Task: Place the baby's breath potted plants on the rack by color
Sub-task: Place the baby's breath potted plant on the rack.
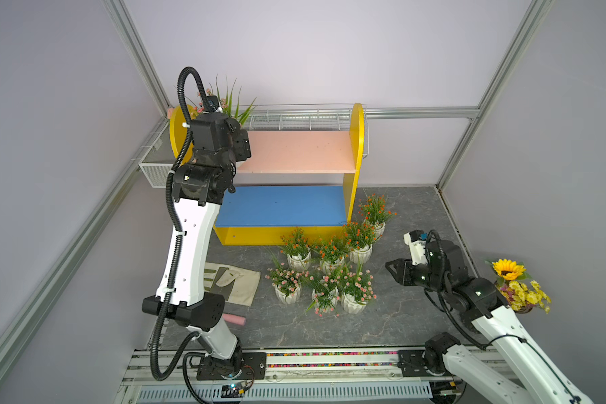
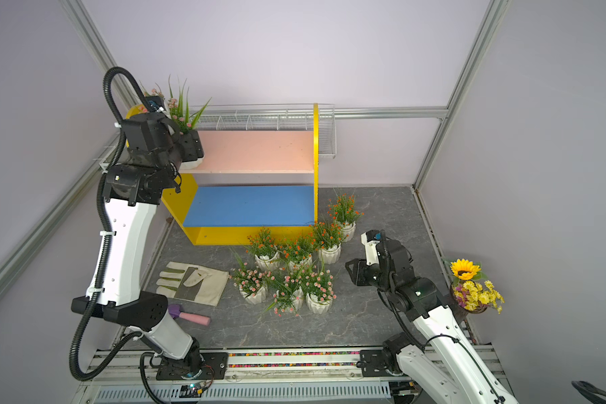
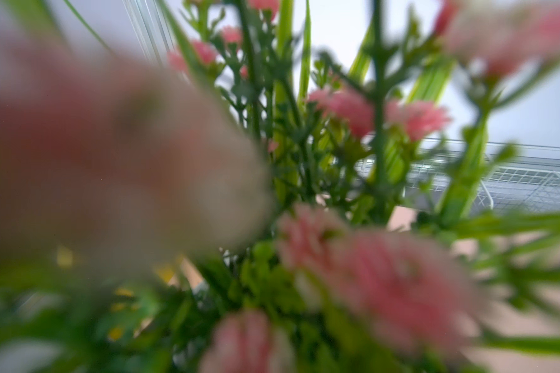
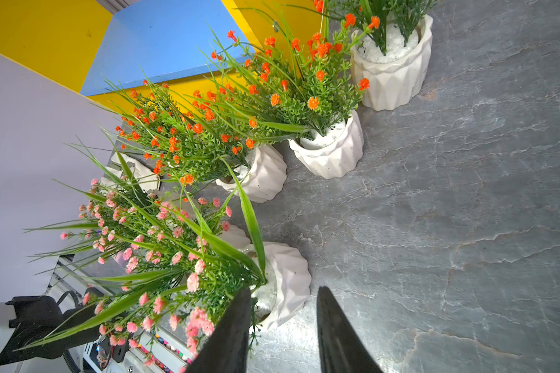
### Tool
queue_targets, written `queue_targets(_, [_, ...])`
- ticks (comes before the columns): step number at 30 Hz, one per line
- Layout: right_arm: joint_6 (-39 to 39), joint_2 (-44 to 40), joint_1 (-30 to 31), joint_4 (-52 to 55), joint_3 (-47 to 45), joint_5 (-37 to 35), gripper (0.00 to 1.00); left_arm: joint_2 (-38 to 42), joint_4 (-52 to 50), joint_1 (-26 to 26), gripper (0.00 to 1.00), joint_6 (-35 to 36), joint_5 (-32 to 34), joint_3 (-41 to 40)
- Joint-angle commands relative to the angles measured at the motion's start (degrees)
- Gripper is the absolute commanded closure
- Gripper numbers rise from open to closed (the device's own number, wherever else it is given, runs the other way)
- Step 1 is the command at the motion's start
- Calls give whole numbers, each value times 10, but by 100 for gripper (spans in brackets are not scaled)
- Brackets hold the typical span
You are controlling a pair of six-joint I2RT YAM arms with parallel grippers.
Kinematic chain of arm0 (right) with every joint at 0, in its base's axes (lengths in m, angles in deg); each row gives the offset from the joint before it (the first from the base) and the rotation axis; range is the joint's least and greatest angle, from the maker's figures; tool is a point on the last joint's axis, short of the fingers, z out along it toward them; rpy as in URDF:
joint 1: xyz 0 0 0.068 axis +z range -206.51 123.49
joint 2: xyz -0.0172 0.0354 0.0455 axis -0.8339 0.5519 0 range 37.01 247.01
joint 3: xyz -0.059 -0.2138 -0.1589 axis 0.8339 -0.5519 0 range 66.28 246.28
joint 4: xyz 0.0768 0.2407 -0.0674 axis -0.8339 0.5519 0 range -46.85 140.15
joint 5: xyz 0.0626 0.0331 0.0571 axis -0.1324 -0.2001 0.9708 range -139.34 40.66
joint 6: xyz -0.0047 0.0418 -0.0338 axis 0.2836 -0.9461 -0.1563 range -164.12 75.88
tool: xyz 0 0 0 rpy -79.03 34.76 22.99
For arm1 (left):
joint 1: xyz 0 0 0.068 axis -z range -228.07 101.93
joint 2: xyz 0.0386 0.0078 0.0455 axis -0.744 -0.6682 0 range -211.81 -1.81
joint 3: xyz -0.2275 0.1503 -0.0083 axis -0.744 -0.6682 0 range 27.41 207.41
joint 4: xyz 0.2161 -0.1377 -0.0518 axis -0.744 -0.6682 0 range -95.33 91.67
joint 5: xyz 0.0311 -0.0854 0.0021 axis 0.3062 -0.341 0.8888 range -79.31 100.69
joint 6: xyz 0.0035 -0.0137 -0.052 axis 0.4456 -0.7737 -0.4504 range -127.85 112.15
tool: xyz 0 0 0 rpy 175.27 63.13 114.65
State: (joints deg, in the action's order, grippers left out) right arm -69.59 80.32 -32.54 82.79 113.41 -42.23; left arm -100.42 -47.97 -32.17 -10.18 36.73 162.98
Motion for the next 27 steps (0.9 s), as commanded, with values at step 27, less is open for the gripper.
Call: queue_targets(27, [-10,-35,-4,29,-23,-32,58,-127,-2,-80,67,-38,-42,145])
